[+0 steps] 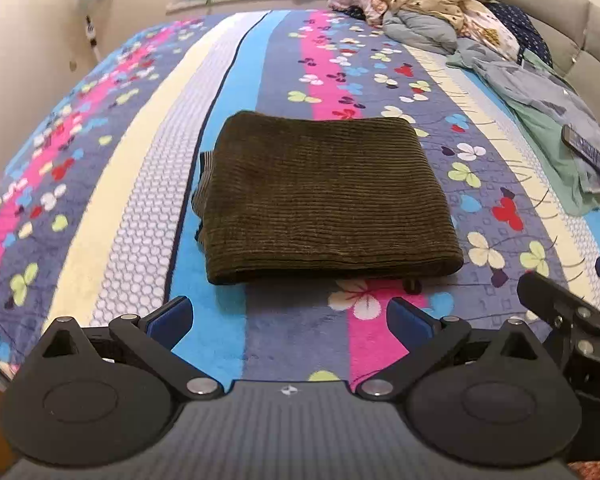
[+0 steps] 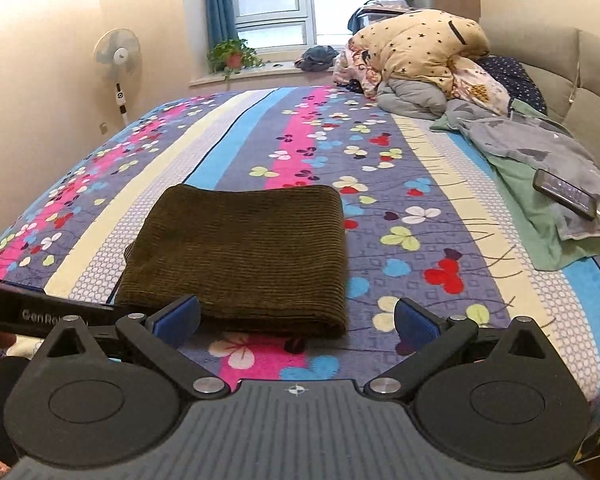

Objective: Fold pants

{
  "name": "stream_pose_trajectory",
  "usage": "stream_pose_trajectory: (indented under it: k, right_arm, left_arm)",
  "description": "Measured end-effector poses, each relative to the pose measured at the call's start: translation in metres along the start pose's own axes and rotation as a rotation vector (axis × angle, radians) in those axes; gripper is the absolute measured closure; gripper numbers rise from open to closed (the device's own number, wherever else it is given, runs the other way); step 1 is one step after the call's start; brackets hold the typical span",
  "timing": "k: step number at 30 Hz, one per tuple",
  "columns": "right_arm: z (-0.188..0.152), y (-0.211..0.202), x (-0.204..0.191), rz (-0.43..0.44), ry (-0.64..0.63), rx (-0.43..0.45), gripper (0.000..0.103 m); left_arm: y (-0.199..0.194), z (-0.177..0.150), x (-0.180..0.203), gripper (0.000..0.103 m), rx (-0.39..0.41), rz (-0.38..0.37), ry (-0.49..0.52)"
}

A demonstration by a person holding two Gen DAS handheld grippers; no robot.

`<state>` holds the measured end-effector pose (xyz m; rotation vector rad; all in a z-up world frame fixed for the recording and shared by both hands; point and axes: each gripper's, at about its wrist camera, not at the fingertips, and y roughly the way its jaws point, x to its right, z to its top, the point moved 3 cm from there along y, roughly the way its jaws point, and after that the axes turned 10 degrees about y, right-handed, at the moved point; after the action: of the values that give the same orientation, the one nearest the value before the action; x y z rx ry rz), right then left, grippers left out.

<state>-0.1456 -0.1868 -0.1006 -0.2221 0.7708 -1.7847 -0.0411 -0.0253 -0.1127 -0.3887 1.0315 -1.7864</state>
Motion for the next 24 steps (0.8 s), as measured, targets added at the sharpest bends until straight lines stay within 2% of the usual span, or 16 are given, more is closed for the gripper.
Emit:
stream_pose_trajectory:
  k: [9, 15, 21, 24]
  right_arm:
    - [-0.003, 0.008, -0.005, -0.016, -0.018, -0.025, 0.001]
    - [-0.004, 0.011, -0.012, -0.012, -0.055, -0.032, 0.001]
    - [-0.004, 0.013, -0.013, -0.023, -0.057, -0.038, 0.001]
    - [-0.002, 0.015, -0.013, -0.032, -0.056, -0.040, 0.001]
  left_arm:
    - [0.003, 0.001, 0.001, 0.000, 0.006, 0.018, 0.011]
    - [0.009, 0.001, -0.007, 0.000, -0.008, 0.064, -0.044]
    - [0.013, -0.002, -0.014, 0.000, 0.006, -0.015, -0.092]
    - [0.015, -0.002, -0.013, 0.000, -0.007, 0.018, -0.084]
